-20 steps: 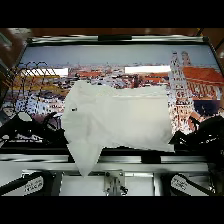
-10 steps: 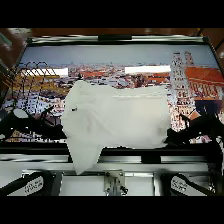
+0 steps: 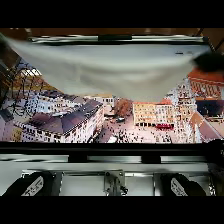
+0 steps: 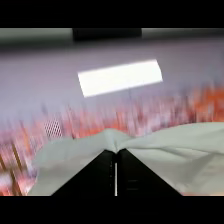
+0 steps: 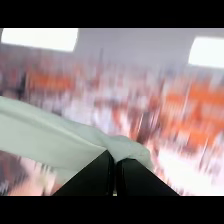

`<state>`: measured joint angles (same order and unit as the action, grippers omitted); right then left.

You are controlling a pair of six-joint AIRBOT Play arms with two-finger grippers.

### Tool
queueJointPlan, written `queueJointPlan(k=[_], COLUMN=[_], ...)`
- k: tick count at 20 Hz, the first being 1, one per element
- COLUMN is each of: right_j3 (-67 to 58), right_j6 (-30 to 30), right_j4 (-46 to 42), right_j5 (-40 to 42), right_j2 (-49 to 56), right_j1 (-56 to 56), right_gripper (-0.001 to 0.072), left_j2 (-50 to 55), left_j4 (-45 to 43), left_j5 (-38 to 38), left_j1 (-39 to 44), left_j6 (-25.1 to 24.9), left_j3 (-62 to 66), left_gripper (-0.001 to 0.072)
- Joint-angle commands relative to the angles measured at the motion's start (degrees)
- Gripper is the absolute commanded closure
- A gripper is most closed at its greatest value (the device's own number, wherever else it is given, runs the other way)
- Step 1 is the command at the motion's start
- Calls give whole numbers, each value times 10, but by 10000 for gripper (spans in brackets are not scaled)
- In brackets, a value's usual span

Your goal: Fold the shirts.

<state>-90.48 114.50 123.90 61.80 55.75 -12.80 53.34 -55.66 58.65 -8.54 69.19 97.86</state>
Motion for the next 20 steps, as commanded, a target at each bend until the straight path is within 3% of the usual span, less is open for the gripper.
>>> queueJointPlan(k=[1,3,7,11,14,18,20], right_j3=[-198,-228,-228,-228,-228,-173,-72], right_j6=[5,-21,-112,-144,-173,-184,-183], right_j4=[-9,-25,-120,-167,-191,-196,-201], right_j5=[-148,-121,-44,14,114,365,365], right_j2=[-78,-113,-176,-191,-162,-65,-20], right_j1=[12,12,12,12,12,12,12], right_gripper=[650,650,649,649,649,650,649], left_j2=[-54,-94,-159,-167,-167,-142,-112], left_j4=[0,4,-57,-107,-108,-109,-108], left_j5=[-108,-95,-8,60,106,202,214], left_j1=[0,0,0,0,0,0,0], left_j6=[0,53,71,81,81,97,95], left_j3=[235,255,241,236,177,31,-78], left_gripper=[676,676,676,676,676,677,677])
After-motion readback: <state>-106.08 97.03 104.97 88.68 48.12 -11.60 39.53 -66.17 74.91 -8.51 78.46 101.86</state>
